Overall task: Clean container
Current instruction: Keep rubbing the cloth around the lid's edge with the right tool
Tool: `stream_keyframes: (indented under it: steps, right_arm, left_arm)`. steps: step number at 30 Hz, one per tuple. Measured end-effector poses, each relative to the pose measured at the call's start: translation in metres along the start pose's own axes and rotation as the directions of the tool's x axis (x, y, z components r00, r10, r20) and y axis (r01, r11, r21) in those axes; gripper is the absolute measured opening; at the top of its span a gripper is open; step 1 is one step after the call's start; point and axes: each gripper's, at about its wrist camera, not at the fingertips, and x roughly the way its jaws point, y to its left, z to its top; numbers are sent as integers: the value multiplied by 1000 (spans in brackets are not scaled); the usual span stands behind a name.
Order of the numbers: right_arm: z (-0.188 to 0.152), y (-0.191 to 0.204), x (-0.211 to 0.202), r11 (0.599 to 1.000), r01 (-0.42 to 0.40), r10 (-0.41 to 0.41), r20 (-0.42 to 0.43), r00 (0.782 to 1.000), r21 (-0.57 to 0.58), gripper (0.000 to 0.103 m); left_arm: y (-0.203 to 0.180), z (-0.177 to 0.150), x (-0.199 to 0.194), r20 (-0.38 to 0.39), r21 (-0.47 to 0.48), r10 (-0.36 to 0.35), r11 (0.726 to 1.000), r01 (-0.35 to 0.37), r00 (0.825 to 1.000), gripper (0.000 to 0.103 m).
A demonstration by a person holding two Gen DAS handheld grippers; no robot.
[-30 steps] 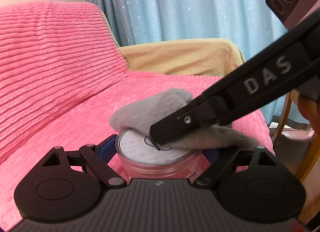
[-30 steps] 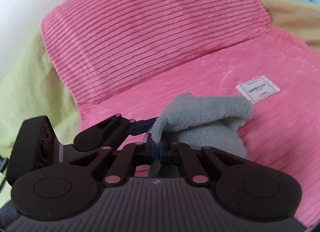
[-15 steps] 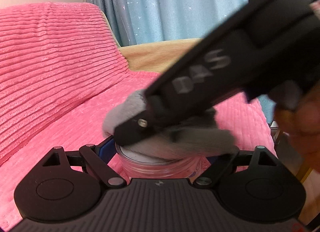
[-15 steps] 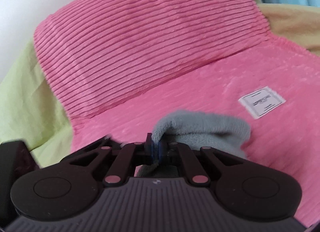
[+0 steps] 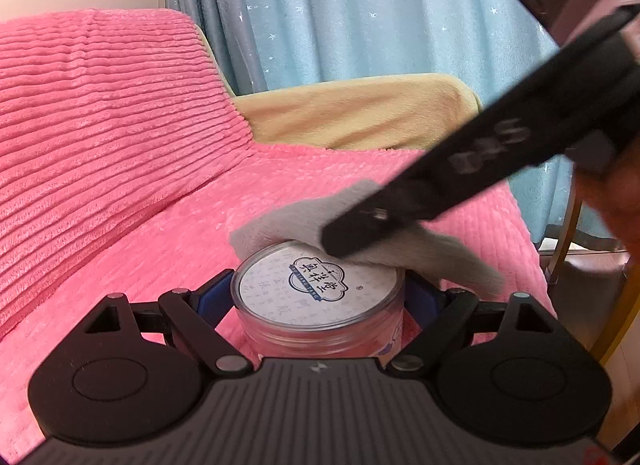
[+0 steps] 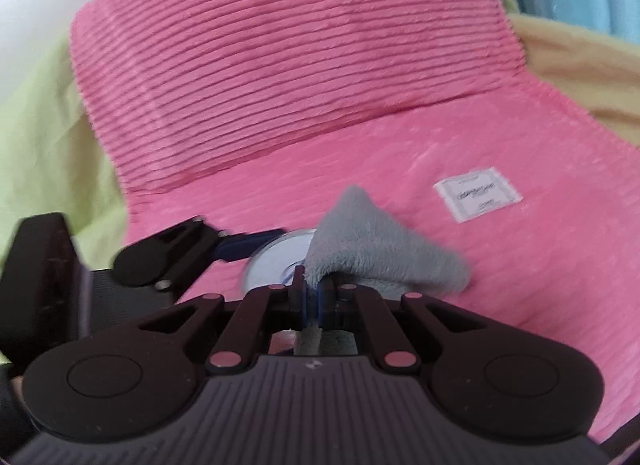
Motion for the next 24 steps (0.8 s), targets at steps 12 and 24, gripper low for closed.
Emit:
stream_keyframes:
  steps: [12,24]
  right_arm:
    - [0,-5,0,1000,4,-4,14,1000,24,2]
    - [0,-12,-9,997,78,-79,39,996,16,2]
  left_arm:
    - [-1,1,1,-3,-13,12,1000,-12,1000,87]
    - [-16,6,2,-6,-14,29,999,-29,1000,87]
